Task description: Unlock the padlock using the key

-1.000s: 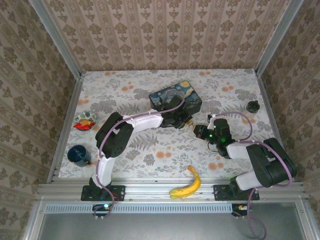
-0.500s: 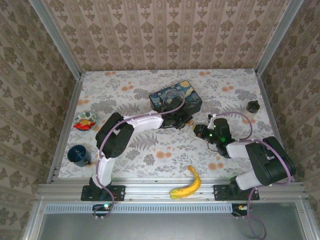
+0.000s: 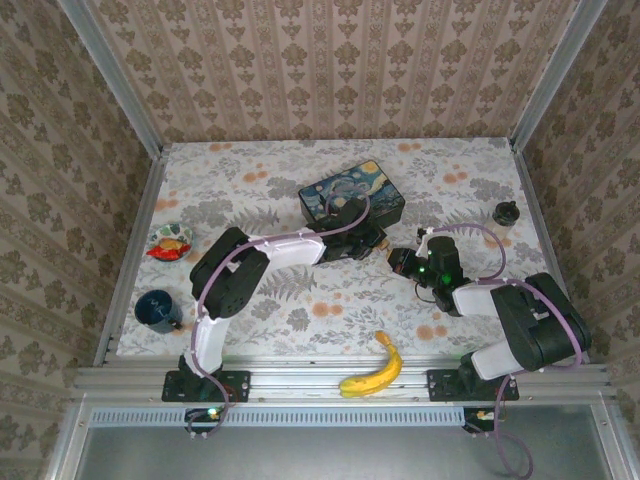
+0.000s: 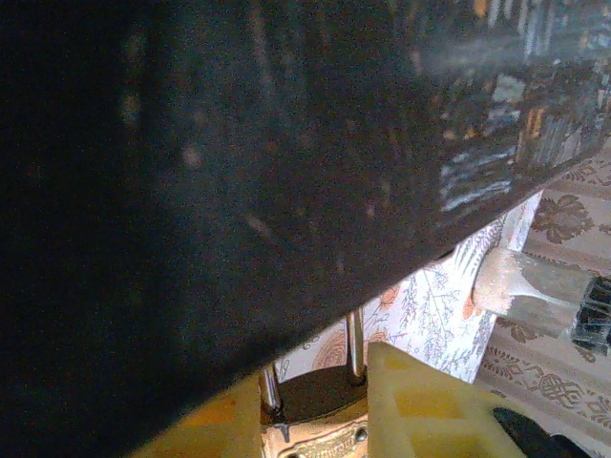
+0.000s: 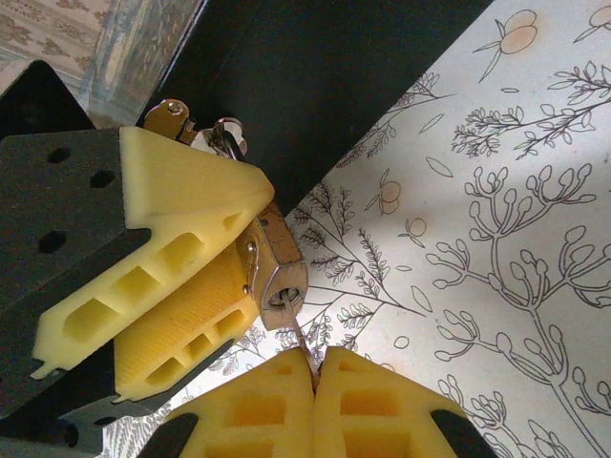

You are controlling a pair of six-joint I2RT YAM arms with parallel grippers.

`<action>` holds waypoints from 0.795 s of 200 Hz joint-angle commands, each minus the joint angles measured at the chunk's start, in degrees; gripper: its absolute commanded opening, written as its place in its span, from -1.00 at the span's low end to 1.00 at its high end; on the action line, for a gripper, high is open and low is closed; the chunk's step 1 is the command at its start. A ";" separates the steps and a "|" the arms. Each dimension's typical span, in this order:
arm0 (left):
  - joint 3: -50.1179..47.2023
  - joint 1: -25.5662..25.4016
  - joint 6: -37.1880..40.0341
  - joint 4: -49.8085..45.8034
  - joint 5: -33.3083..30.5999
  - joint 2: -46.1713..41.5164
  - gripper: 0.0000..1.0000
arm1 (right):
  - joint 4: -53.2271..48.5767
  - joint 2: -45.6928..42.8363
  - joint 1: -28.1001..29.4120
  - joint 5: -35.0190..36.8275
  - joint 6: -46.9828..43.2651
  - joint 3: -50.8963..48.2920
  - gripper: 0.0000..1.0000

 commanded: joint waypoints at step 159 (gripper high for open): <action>-1.44 -3.36 -5.82 2.71 7.38 -1.03 -1.00 | 8.00 0.77 0.65 -0.77 -2.46 1.28 -1.00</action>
